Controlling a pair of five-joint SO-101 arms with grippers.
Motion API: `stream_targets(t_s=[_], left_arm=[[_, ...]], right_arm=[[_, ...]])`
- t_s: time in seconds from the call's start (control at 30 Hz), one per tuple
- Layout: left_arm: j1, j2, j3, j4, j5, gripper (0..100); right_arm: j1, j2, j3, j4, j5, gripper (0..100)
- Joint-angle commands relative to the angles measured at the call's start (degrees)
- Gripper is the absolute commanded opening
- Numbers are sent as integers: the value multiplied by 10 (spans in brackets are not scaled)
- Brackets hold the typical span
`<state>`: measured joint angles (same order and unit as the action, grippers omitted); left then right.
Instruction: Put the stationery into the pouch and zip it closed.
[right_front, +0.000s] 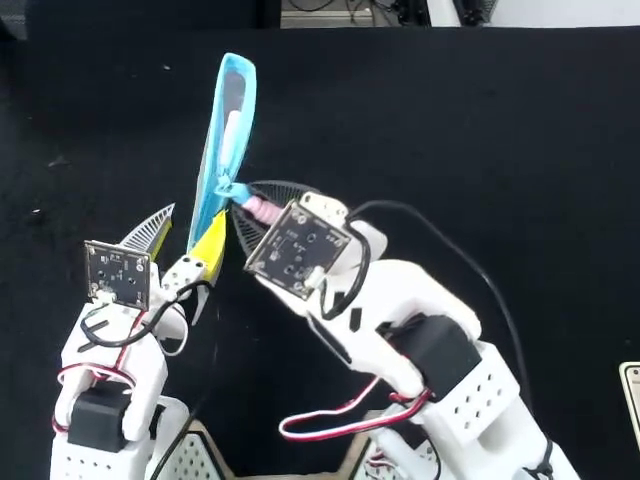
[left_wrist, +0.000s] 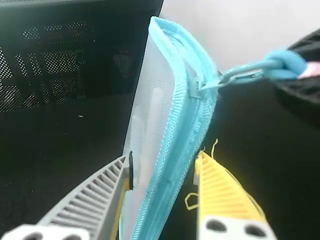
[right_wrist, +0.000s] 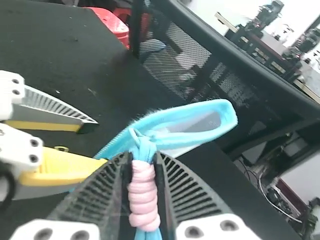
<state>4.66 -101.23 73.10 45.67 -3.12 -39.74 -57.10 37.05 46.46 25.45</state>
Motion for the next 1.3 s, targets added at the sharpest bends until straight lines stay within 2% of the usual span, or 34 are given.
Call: stream_targets(t_s=[0.0,0.23,0.4,0.5,0.77,0.97,1.03,1.1,1.27], left_arm=[[1,-5,-20,3,-2,205],[8,-39,-76,106,-1,205],[12,-32,-57,78,2,205],[43,-32,-39,60,1,205],[64,-30,-33,55,-2,205],[64,-27,49,-75,-3,205],[65,-27,79,-115,-30,205],[63,-27,96,-144,-55,205],[65,-26,111,-175,-58,205]], right_arm=[[-23,-10,-6,-2,-5,11],[-26,-9,-5,-2,-5,11],[-26,-9,-7,-2,-5,11],[-27,-9,-6,-2,-5,11],[-27,-9,-7,-2,-5,11],[-27,-9,-7,1,-5,11],[-27,-11,-6,2,-5,11],[-27,-11,-5,2,-5,11],[-27,-13,-4,2,-5,11]])
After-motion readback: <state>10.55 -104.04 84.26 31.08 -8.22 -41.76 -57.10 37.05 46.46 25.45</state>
